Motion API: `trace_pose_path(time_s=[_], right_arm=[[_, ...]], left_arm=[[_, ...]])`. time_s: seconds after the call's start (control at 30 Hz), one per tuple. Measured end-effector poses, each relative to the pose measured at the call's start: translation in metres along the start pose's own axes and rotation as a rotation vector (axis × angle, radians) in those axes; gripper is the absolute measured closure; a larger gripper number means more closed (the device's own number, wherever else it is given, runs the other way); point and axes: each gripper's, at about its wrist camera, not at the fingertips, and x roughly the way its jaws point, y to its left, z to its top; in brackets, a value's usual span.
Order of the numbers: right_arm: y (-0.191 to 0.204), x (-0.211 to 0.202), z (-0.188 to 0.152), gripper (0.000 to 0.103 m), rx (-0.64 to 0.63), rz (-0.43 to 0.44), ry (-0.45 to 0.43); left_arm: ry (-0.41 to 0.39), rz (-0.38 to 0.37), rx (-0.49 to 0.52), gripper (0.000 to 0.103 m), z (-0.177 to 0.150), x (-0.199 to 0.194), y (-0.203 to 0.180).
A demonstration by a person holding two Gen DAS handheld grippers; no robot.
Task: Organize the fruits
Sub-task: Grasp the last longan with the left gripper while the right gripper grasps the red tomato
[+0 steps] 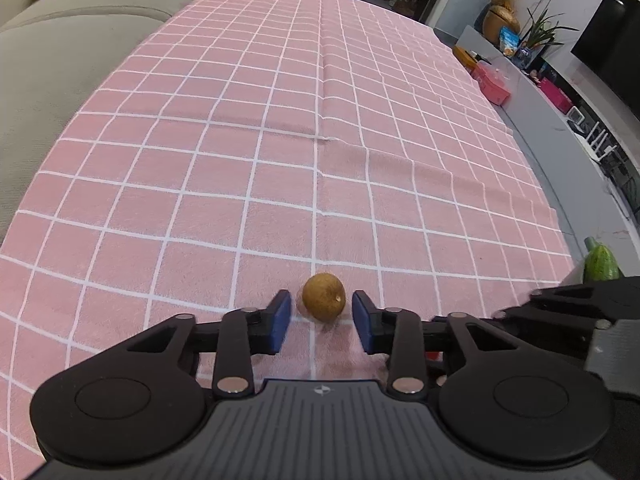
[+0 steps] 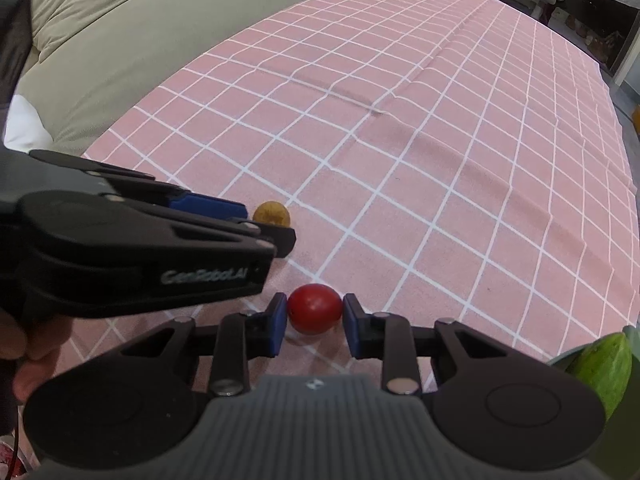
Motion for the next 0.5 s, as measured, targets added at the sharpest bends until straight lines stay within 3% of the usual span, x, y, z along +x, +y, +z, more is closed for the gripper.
trace_pose_path(time_s=[0.1,0.5], right_arm=[[-0.001,-0.006,-0.001,0.077,0.003,-0.002,-0.008],[-0.007,-0.046,-0.011,0.077,0.043,-0.019,-0.074]], left_arm=[[-0.005,-0.001,-0.006,0.076,0.001,0.001,-0.001],[-0.036,0.000,-0.051,0.077,-0.002,-0.028,-0.007]])
